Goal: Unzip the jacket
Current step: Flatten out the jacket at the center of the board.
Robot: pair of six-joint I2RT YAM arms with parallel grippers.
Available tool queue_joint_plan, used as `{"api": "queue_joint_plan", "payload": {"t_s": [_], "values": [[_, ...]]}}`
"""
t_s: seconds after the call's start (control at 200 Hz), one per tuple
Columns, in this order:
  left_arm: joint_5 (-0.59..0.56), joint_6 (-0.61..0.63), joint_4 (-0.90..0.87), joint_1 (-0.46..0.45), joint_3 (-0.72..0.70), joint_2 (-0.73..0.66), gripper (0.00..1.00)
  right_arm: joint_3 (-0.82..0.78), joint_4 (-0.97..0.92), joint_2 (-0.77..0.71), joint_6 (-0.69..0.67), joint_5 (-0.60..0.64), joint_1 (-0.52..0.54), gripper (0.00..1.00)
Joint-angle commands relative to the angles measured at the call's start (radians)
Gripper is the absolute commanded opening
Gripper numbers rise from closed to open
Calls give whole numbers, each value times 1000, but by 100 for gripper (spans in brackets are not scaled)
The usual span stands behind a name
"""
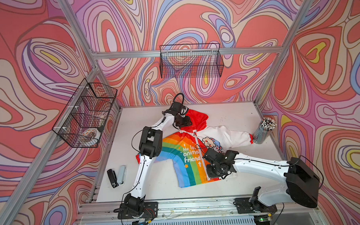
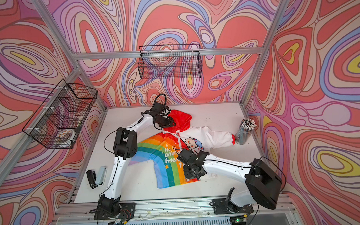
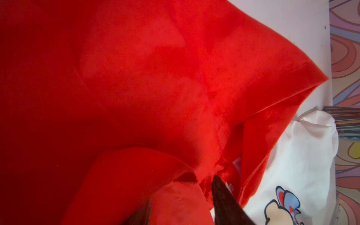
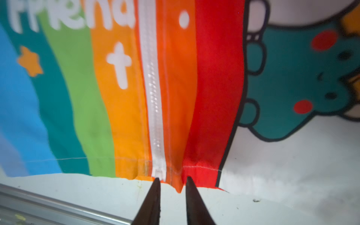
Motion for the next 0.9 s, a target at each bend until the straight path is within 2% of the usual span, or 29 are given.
{"api": "queue_joint_plan", "payload": {"t_s": [0.0,0.125,0.225,0.34,0.431,0.541,0.681,0.791,0.896], "values": [[30,-18,-33,3,35,-93,70,65,30,-43,-34,133,-10,28],[19,-24,-44,2,57,-165,85,93,111,-27,-99,122,-102,29],[5,-23,-41,3,26,-228,90,108,199,20,-143,45,-216,28],[-13,-17,-11,3,-88,-317,90,168,240,100,-180,-3,-310,26],[-48,-19,39,6,-232,-416,80,219,264,166,-207,-43,-358,24],[-87,-36,121,6,-453,-552,55,286,277,260,-235,-100,-417,18],[-126,-61,177,6,-700,-663,34,376,282,394,-266,-207,-486,11],[-217,-85,198,7,-845,-716,26,460,240,515,-301,-172,-503,8],[-300,-122,187,17,-918,-735,18,510,222,578,-315,-128,-521,6]]}}
